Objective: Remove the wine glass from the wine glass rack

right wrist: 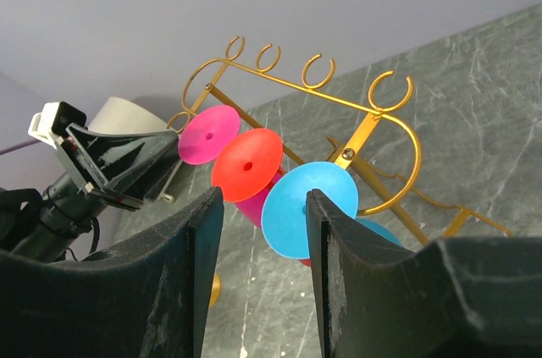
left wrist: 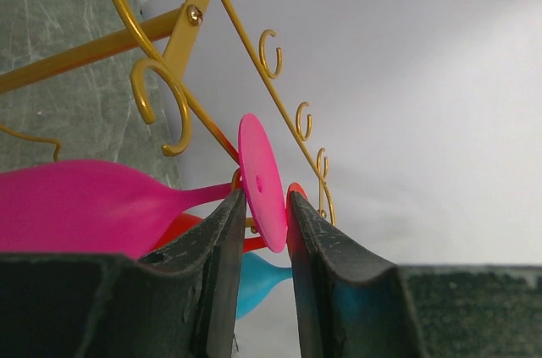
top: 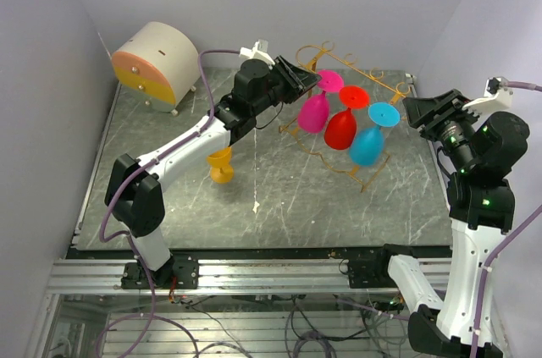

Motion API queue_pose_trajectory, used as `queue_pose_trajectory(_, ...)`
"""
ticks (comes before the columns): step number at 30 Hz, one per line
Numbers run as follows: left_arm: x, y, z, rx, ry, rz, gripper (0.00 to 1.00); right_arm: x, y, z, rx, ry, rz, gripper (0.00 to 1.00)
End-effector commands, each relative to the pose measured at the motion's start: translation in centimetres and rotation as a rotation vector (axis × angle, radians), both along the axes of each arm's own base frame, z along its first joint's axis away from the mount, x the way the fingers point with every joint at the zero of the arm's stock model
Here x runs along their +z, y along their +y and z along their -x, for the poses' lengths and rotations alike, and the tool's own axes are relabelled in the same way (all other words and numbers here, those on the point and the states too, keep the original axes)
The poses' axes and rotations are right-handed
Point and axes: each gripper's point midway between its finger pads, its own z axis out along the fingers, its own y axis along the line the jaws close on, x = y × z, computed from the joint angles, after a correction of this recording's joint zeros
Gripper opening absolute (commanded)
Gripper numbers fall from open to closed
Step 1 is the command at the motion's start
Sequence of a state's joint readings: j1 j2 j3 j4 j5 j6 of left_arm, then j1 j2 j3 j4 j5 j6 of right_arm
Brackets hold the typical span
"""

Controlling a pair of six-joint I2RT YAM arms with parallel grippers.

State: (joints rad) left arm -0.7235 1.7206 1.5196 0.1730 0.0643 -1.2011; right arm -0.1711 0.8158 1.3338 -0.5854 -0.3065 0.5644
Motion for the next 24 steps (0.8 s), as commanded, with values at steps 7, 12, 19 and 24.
queue_pose_trajectory(7, 1.3, -0.6, -0.5, -0.016, -0.028, 0.016, 0.32, 0.3, 0.3, 0.2, 0.018, -0.027, 0.003, 0.43)
queue_pose_trajectory(12, 1.1, -0.6, -0.7, -0.015, -0.017, 0.001, 0.34, 0.5, 0.3, 0.3, 0.017, -0.033, 0.003, 0.43)
queue_pose_trajectory(19, 0.7, -0.5, -0.4, -0.019, -0.008, -0.007, 0.12, 0.2, 0.4, 0.3, 0.022, -0.028, -0.003, 0.43)
queue_pose_trajectory(24, 1.0, 0.0, 0.1, -0.016, -0.014, 0.007, 0.07, 0.4, 0.7, 0.4, 0.042, -0.028, -0.009, 0.43)
